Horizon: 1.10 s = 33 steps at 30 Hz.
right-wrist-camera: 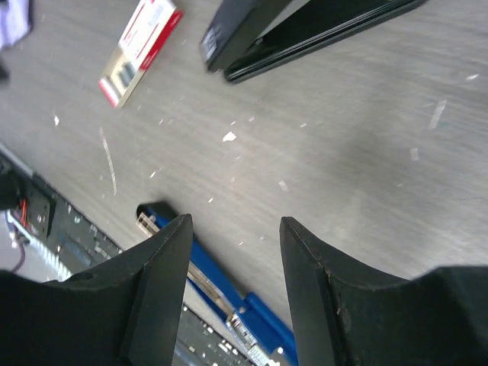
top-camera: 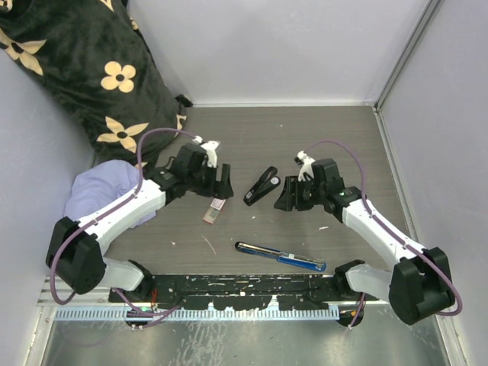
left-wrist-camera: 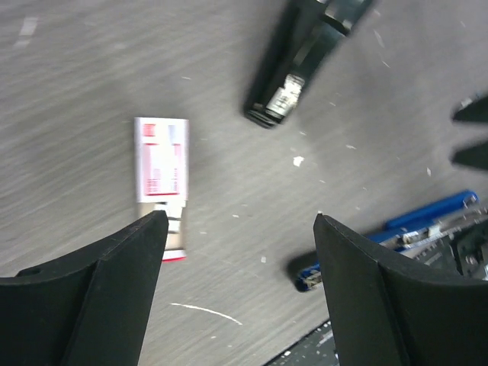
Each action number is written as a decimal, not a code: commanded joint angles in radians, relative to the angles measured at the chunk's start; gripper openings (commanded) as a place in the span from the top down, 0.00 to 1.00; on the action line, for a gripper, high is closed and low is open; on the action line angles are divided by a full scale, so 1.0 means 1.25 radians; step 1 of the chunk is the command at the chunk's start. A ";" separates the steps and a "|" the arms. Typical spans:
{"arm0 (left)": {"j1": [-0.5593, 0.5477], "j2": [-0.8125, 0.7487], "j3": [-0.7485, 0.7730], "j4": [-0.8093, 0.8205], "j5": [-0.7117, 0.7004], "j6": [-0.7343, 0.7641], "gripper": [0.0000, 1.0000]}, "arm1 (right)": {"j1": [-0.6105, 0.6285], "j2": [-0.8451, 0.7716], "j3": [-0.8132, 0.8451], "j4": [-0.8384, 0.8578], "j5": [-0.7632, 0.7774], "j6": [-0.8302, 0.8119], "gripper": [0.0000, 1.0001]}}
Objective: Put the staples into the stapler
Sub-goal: Adjust the stapler at the center of the board, then pick up the stapler.
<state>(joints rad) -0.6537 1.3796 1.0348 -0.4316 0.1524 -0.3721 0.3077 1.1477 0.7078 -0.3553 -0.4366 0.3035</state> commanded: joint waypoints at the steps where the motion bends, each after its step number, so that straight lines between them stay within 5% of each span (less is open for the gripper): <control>1: 0.095 -0.060 -0.018 -0.011 0.000 0.044 0.20 | 0.058 -0.067 0.005 -0.041 0.014 0.025 0.44; 12: 0.124 -0.135 -0.064 0.016 -0.058 0.033 0.27 | 0.211 -0.242 -0.067 -0.222 0.171 0.313 0.45; 18: -0.064 -0.144 -0.066 0.064 -0.097 -0.112 0.30 | 0.270 -0.333 -0.102 -0.281 0.245 0.485 0.50; 25: -0.271 -0.133 -0.150 0.287 -0.115 -0.379 0.41 | 0.323 -0.353 -0.123 -0.324 0.279 0.554 0.55; 33: -0.432 -0.019 -0.161 0.425 -0.142 -0.434 0.57 | 0.350 -0.362 -0.138 -0.370 0.297 0.546 0.59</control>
<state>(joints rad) -1.1416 1.3170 0.8276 -0.0742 0.0074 -0.8440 0.7338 0.7132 0.5358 -0.7895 -0.1032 0.9684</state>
